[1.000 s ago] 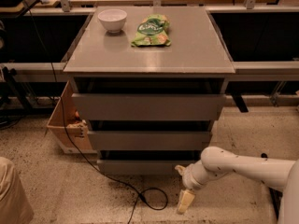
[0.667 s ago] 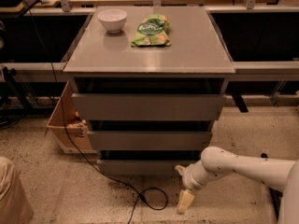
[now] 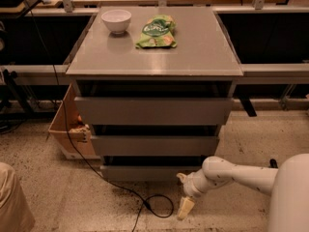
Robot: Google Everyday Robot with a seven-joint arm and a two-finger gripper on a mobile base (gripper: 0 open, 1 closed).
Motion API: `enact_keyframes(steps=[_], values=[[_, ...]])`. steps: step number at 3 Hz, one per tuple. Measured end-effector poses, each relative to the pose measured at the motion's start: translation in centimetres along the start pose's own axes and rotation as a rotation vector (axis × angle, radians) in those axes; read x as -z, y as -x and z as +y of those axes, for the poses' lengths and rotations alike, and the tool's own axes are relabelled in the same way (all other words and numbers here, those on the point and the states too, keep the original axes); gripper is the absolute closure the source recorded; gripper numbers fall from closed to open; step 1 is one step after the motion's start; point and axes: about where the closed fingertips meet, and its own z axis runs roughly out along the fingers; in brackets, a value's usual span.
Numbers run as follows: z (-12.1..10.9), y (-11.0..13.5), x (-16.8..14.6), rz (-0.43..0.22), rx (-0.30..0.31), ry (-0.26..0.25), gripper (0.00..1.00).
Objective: Open bottom drawer
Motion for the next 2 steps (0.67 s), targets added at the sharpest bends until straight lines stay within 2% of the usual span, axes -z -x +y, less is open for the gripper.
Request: enact_keyframes(steps=[2], values=[[-6.1,-2.8,-5.4,-0.059,-0.015,-0.091,0.00]])
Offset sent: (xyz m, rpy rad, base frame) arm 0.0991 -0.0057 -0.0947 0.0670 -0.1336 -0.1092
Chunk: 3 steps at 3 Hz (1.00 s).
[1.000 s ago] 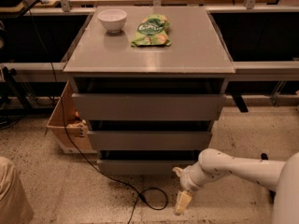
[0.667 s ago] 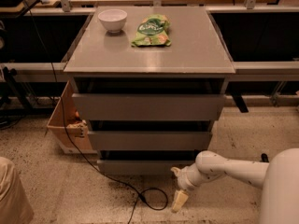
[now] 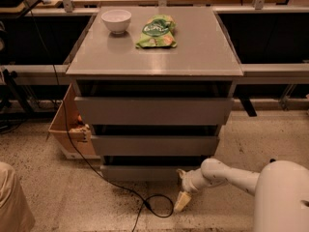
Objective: Open bottom drawer
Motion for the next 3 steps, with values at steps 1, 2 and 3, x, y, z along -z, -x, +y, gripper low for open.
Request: enact_keyframes(steps=[1,2,3], values=[[-2.8,-0.8,-2.1,-0.015,-0.001,-0.039,0.00],[-5.5,-1.1,-3.6,-0.025,0.004,-0.072,0.00],[-7.6,-1.1,-4.9,-0.023,0.007,-0.090,0.00]])
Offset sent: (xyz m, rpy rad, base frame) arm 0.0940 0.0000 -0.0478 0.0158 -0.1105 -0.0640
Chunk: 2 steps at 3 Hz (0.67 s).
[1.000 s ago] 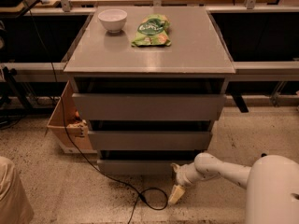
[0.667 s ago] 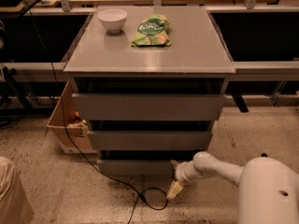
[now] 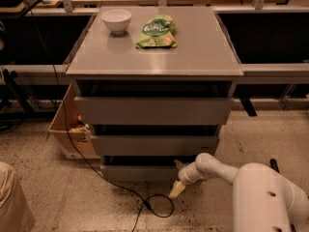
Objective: Open bottom drawer
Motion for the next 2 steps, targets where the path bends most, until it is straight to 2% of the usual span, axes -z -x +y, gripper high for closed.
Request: enact_keyframes(steps=[1,2], values=[[-1.2,-0.4,-1.6,0.006,-0.006,0.000,0.00],[-1.4,-0.8,-3.0,0.008,-0.007,0.012,0.21]])
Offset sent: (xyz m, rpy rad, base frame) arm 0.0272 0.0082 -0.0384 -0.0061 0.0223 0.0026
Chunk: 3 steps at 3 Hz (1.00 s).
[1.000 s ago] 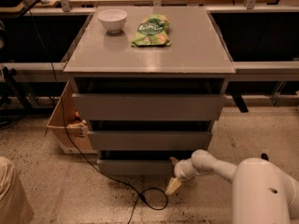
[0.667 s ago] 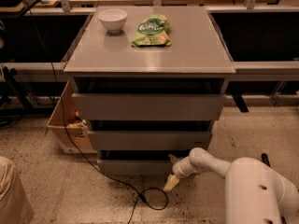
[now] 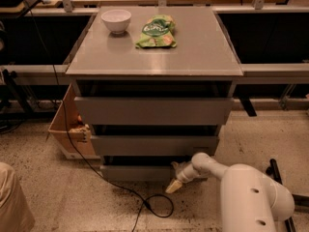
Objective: Open bottom drawer
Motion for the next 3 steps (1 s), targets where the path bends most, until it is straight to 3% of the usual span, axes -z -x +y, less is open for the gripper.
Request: enact_keyframes(steps=[1,2,3], values=[[0.0,0.0,0.0,0.000,0.000,0.000,0.45],[2.6,-0.2,0.3,-0.004,-0.010,0.023,0.68],[3.4,-0.2,0.5,-0.005,-0.013,0.029,0.91]])
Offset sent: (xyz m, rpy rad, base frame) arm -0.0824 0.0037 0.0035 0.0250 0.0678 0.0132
